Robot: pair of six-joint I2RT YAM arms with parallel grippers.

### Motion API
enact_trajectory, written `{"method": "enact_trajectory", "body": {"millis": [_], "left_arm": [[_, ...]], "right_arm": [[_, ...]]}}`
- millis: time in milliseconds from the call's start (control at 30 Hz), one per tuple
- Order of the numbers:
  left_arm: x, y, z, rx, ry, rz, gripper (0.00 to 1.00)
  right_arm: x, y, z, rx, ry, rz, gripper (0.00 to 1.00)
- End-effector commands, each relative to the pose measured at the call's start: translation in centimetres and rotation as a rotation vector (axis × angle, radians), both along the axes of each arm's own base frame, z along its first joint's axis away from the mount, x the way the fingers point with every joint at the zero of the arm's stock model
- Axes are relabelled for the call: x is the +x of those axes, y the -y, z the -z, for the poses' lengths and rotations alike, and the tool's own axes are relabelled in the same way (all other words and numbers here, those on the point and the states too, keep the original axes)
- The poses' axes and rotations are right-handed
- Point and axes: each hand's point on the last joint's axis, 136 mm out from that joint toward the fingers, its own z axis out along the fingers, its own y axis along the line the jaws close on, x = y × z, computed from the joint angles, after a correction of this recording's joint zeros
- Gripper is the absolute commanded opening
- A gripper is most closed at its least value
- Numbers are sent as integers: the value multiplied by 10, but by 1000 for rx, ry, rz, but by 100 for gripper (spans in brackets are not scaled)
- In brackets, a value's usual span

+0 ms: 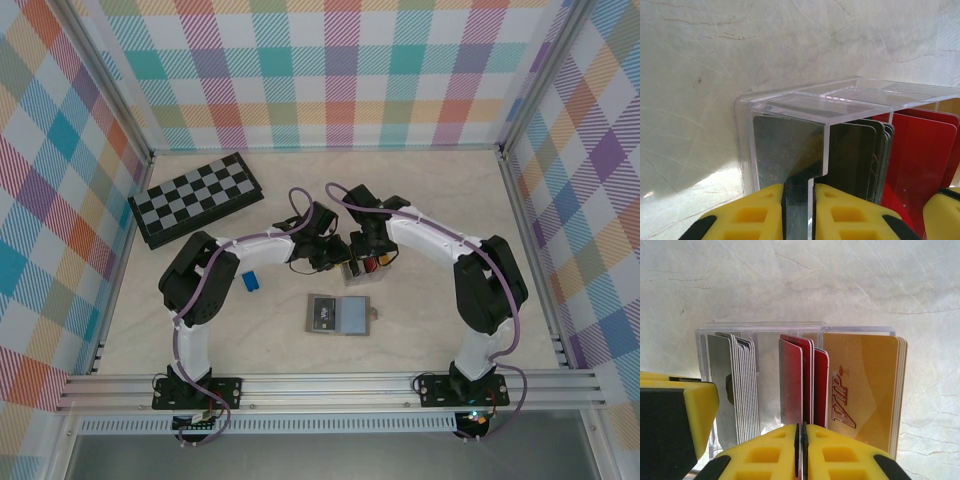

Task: Put the credit cards into the card holder
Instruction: Pick up the credit card from the storage box.

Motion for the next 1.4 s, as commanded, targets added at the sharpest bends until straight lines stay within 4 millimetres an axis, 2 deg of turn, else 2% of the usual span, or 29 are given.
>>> {"method": "enact_trajectory", "body": {"millis": [0, 433, 700, 933, 1100, 1200, 1367], "left_arm": [[-10, -3, 14, 40, -49, 19, 18], [-10, -3, 14, 39, -48, 18, 18], [-10, -4, 15, 42, -48, 17, 18], [-9, -4, 14, 39, -47, 16, 18], [-10, -4, 14, 39, -48, 17, 18], [-9, -4, 12, 39, -44, 17, 18], [-10, -5, 10, 42, -39, 18, 18]], "right_arm": [[-13, -7, 18, 15, -94, -20, 13], [-15, -10, 23, 25, -118, -24, 15], [-17, -17, 15, 76, -115, -38, 10], [-17, -21, 23, 83, -139, -37, 15], [-15, -19, 27, 61, -142, -30, 12], [-12, -15, 20, 54, -113, -19, 9], [-11, -11, -4, 73, -58, -13, 7]]}}
